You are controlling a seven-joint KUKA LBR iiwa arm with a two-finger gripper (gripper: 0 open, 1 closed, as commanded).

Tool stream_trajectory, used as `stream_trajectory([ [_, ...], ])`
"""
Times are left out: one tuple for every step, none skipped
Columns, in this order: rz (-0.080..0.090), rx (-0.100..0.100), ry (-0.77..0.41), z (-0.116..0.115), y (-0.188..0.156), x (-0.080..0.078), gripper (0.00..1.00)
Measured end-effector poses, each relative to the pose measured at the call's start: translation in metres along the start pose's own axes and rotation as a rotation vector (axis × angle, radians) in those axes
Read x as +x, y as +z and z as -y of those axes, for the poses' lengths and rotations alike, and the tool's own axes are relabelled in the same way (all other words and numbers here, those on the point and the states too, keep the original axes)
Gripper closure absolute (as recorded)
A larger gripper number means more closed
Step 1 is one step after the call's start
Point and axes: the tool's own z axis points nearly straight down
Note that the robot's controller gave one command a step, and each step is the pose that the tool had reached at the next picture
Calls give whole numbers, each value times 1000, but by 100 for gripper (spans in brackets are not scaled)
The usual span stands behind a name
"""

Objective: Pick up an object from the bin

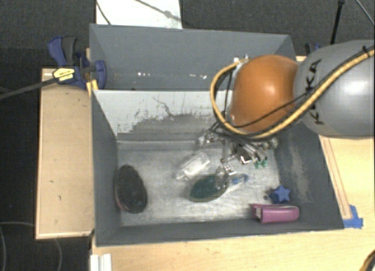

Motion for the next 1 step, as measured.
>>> stream_trajectory([
  [15, -1, -239, 4, 68, -36, 0],
])
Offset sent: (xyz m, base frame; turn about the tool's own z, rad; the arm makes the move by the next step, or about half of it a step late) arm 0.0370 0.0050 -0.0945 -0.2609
